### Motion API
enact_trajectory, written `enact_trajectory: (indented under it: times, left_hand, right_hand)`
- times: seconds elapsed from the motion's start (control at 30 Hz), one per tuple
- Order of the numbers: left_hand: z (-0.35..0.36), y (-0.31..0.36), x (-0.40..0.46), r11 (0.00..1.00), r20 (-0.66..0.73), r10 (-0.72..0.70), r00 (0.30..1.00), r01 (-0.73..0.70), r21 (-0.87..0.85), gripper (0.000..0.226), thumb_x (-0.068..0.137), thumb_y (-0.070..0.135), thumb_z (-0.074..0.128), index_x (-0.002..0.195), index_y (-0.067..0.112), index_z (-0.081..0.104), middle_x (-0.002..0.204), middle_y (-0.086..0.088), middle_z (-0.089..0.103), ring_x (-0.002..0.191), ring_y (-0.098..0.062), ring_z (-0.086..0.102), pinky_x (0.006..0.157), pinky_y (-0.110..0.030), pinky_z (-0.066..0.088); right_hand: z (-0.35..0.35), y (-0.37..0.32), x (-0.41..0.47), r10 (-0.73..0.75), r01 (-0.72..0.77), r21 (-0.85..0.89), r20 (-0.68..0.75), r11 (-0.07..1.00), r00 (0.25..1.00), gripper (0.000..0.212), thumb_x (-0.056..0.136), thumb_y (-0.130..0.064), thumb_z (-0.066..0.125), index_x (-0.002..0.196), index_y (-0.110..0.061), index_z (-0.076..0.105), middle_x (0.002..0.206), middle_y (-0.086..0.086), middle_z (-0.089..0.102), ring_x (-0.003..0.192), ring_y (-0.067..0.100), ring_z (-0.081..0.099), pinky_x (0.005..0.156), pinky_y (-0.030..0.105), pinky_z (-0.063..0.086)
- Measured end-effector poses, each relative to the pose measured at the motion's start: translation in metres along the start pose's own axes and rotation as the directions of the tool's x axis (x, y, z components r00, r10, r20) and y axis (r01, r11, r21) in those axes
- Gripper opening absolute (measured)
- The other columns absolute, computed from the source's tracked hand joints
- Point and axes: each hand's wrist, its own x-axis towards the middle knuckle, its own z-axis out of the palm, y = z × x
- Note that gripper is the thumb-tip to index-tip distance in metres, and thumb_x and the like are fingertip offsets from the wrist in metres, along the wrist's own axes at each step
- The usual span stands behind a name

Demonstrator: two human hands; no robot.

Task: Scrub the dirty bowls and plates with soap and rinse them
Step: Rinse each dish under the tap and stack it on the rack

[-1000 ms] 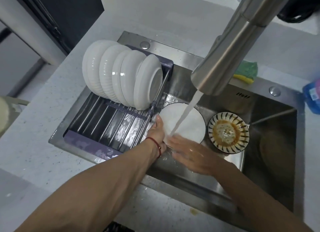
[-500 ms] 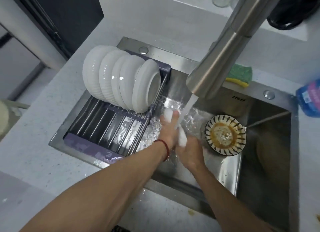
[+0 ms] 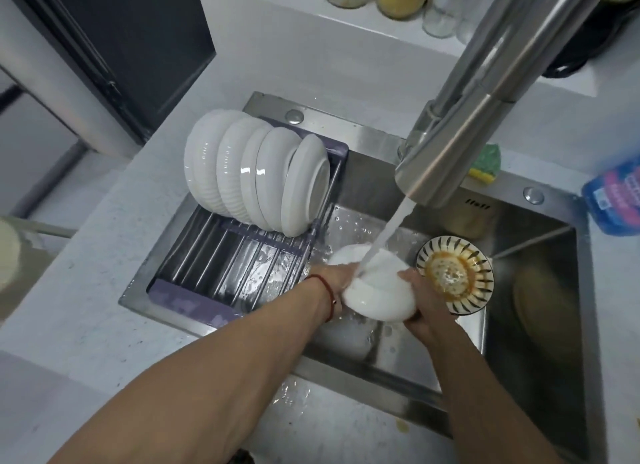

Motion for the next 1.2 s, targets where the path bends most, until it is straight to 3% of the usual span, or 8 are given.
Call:
enact_trajectory:
  times: [0.1,0.27,0.47,0.6,0.7,0.93,1.07,1.2]
  left_hand:
    - [0.006,0.002,-0.002,0.971,-0.097,0.178,0.979,-0.159,0.178,0.076,0.077,0.01,0.088,0.14,0.004,0.047,0.124,-0.017,0.066,0.107,-0.035,0.069,0.089,-0.054,0.061]
    - [0.021,-0.003,-0.017,0.732,-0.055,0.478,0.876,-0.364,0.576,0.041,0.095,0.023,0.073,0.13,0.017,0.053,0.116,-0.004,0.065,0.11,-0.03,0.065,0.096,-0.039,0.057]
    - [0.018,-0.019,-0.016,0.637,-0.035,0.617,0.786,-0.473,0.608,0.015,0.103,0.026,0.057,0.118,0.025,0.057,0.096,-0.001,0.07,0.082,-0.018,0.067,0.059,-0.024,0.055]
    - [0.014,-0.022,-0.019,0.605,-0.013,0.593,0.805,-0.435,0.667,0.034,0.095,0.002,0.065,0.129,0.004,0.061,0.117,-0.016,0.07,0.1,-0.029,0.066,0.087,-0.037,0.058]
    - [0.016,-0.024,-0.029,0.596,-0.019,0.621,0.784,-0.456,0.661,0.034,0.093,0.007,0.066,0.124,0.017,0.058,0.095,-0.004,0.07,0.085,-0.025,0.069,0.068,-0.038,0.061]
    - [0.024,-0.012,-0.045,0.712,-0.067,0.596,0.8,-0.488,0.505,0.042,0.088,0.018,0.076,0.124,0.029,0.057,0.094,0.004,0.07,0.085,-0.018,0.07,0.07,-0.039,0.063]
    - [0.023,-0.004,-0.05,0.857,-0.104,0.484,0.869,-0.447,0.254,0.055,0.073,0.013,0.089,0.118,0.026,0.06,0.105,0.0,0.072,0.097,-0.021,0.07,0.083,-0.041,0.063]
    - [0.019,0.014,-0.059,0.946,-0.083,0.324,0.942,-0.325,-0.001,0.058,0.065,-0.004,0.08,0.111,0.025,0.06,0.107,-0.008,0.071,0.099,-0.033,0.068,0.086,-0.054,0.061]
  right_hand:
    - [0.018,-0.003,0.01,-0.103,0.057,-0.384,-0.102,0.921,0.989,0.061,0.082,-0.056,0.065,0.118,-0.008,0.064,0.114,0.012,0.071,0.102,0.034,0.068,0.093,0.057,0.057]
    - [0.09,-0.028,-0.01,-0.246,0.281,-0.585,0.14,0.761,0.959,0.037,0.109,-0.041,0.038,0.117,-0.016,0.063,0.116,0.006,0.062,0.106,0.022,0.062,0.085,0.031,0.046]
    - [0.104,-0.027,-0.007,-0.279,0.366,-0.763,0.25,0.534,0.927,0.069,0.091,-0.067,0.031,0.127,-0.016,0.06,0.126,0.015,0.061,0.114,0.034,0.06,0.102,0.052,0.049]
    - [0.111,-0.023,-0.018,-0.216,0.3,-0.774,0.214,0.558,0.953,0.094,0.073,-0.082,0.024,0.128,-0.015,0.058,0.127,0.012,0.06,0.116,0.034,0.058,0.104,0.055,0.046]
    - [0.104,-0.037,-0.019,-0.224,0.329,-0.789,0.246,0.518,0.943,0.06,0.097,-0.061,0.037,0.129,-0.015,0.06,0.129,0.014,0.058,0.115,0.031,0.059,0.103,0.05,0.049]
    - [0.095,-0.039,-0.026,-0.298,0.38,-0.665,0.24,0.643,0.924,0.051,0.102,-0.053,0.036,0.12,-0.012,0.062,0.117,0.015,0.065,0.109,0.034,0.064,0.097,0.048,0.054]
    - [0.069,-0.042,-0.008,-0.113,0.13,-0.406,0.066,0.905,0.991,0.056,0.102,-0.06,0.036,0.113,-0.015,0.068,0.124,0.013,0.068,0.115,0.032,0.064,0.108,0.052,0.047]
    - [0.036,-0.019,0.005,-0.014,-0.002,-0.298,-0.051,0.955,0.999,0.069,0.096,-0.069,0.042,0.132,-0.014,0.061,0.114,0.011,0.07,0.102,0.029,0.067,0.095,0.044,0.053]
